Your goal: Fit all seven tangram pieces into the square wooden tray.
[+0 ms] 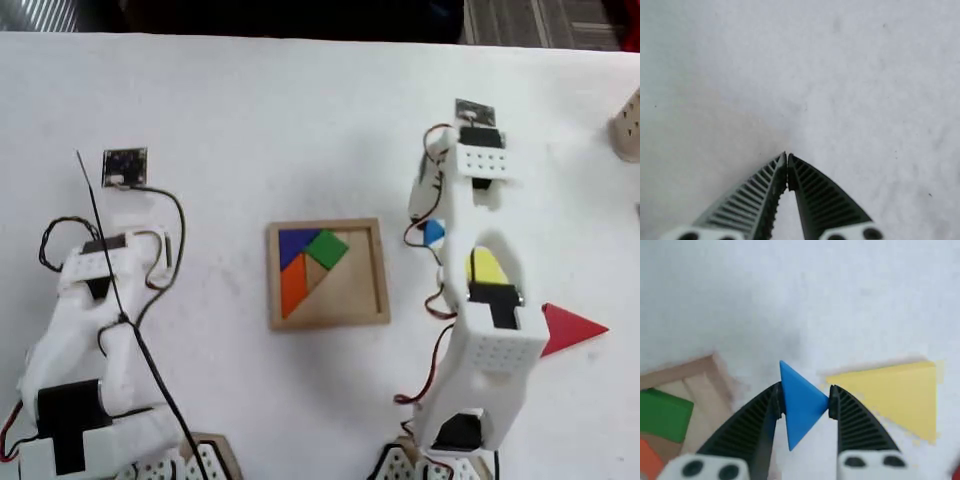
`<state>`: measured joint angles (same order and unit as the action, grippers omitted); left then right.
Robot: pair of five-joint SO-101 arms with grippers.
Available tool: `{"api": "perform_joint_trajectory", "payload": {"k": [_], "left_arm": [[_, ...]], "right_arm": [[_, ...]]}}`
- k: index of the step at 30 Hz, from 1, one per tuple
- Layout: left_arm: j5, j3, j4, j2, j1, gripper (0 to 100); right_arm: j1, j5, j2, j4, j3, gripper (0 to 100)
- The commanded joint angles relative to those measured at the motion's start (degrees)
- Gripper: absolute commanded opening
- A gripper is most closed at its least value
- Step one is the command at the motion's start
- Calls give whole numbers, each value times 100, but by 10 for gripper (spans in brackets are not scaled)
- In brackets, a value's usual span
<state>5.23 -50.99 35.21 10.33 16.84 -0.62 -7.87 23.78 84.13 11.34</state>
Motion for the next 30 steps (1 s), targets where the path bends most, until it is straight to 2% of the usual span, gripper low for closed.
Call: {"api": "perform_joint_trajectory", "payload": {"k": [1, 7, 13, 17, 24, 30], "left_arm": [[18, 299, -97, 57, -101, 27], [18, 299, -105, 57, -101, 27], [18, 308, -114, 48, -101, 27], [18, 325, -114, 40, -101, 27], [18, 325, -114, 40, -101, 27], [18, 316, -114, 40, -101, 27]], "right_arm": [[-435, -255, -558, 523, 114, 69], [-778, -422, -1279, 127, -844, 69], [-1042, -440, -2097, -1077, -2312, 69], [-1604, -448, -2097, -1815, -3130, 69], [-1956, -422, -2097, -2114, -3332, 79], [-1938, -360, -2088, -2079, -3367, 258]]}}
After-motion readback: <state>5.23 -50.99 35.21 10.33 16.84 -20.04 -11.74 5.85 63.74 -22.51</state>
